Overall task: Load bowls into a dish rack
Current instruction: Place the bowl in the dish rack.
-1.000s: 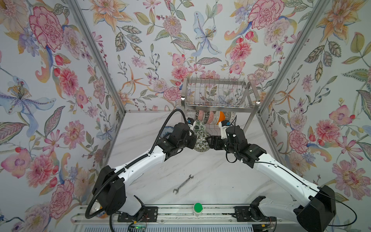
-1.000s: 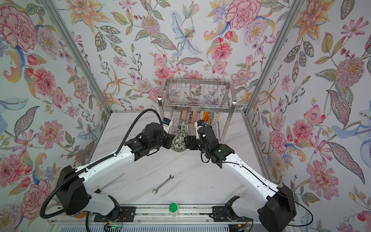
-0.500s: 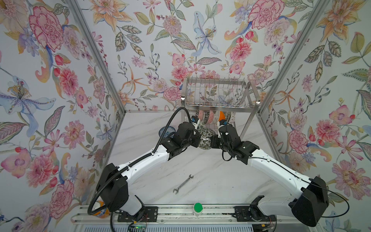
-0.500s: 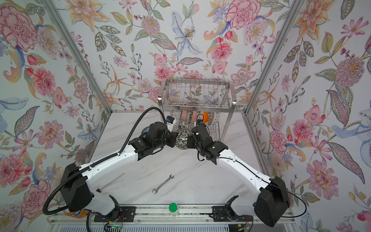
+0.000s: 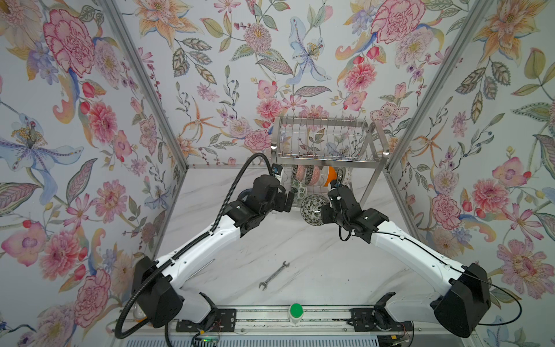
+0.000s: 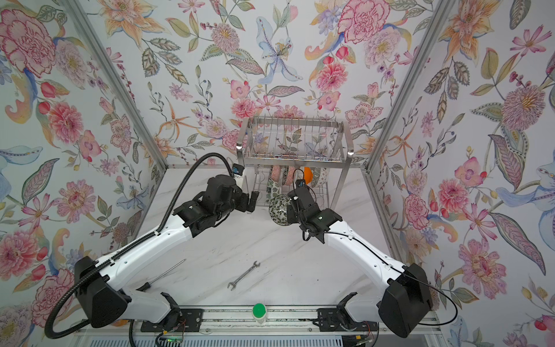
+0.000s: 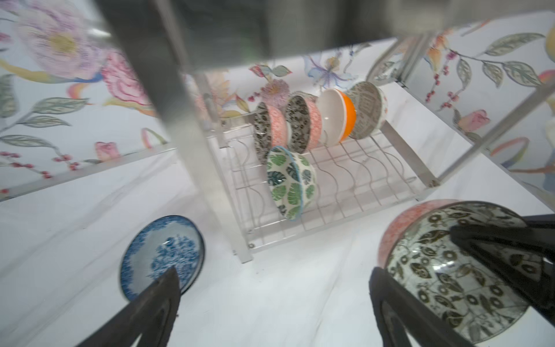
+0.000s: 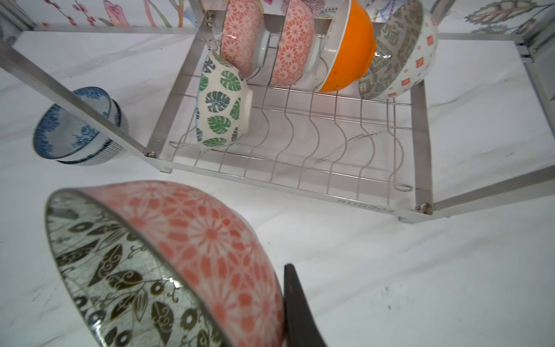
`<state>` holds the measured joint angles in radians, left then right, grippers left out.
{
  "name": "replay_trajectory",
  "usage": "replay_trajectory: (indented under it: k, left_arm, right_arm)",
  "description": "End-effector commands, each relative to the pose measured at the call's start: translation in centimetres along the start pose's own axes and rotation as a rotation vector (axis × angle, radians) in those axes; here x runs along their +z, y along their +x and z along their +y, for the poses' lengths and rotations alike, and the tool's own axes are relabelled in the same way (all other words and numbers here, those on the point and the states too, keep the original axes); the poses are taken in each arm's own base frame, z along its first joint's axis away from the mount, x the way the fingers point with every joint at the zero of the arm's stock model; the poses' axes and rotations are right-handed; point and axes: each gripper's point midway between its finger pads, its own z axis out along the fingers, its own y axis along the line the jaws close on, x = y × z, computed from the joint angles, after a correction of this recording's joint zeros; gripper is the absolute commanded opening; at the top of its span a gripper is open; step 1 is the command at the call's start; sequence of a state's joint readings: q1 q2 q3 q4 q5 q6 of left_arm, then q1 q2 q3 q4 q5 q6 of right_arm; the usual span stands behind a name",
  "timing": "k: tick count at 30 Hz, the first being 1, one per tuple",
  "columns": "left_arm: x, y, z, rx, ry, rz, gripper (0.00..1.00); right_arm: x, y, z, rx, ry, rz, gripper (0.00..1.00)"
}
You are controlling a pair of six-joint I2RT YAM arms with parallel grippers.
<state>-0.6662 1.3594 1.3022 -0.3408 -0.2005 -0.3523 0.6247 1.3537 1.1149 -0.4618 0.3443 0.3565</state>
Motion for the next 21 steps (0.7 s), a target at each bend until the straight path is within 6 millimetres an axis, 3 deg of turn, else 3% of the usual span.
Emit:
replay_trajectory:
  k: [1, 6, 12, 21]
  left_arm:
    - [-2.9, -0.5, 5.7, -0.02, -0.132, -0.02, 0.99]
    - [-3.4, 1.0, 8.9, -0.07, -0.162, 0.016, 0.99]
    - [-2.9, 1.6, 8.8, -0.075, -0.146, 0.034, 0.99]
    - [-2.7, 1.9, 8.7, -0.082, -0.141, 0.041, 0.99]
  right_arm:
    - [0.6, -2.1, -1.9, -0.058, 0.125, -0.037, 0.0]
    - [2.9, -2.3, -3.3, -0.106, 0.258, -0.014, 0.0]
    - [5.1, -3.8, -4.1, -0.127, 0.379, -0.048, 0.0]
    - [6.5, -5.7, -5.1, -0.116, 0.5, -0.109, 0.0]
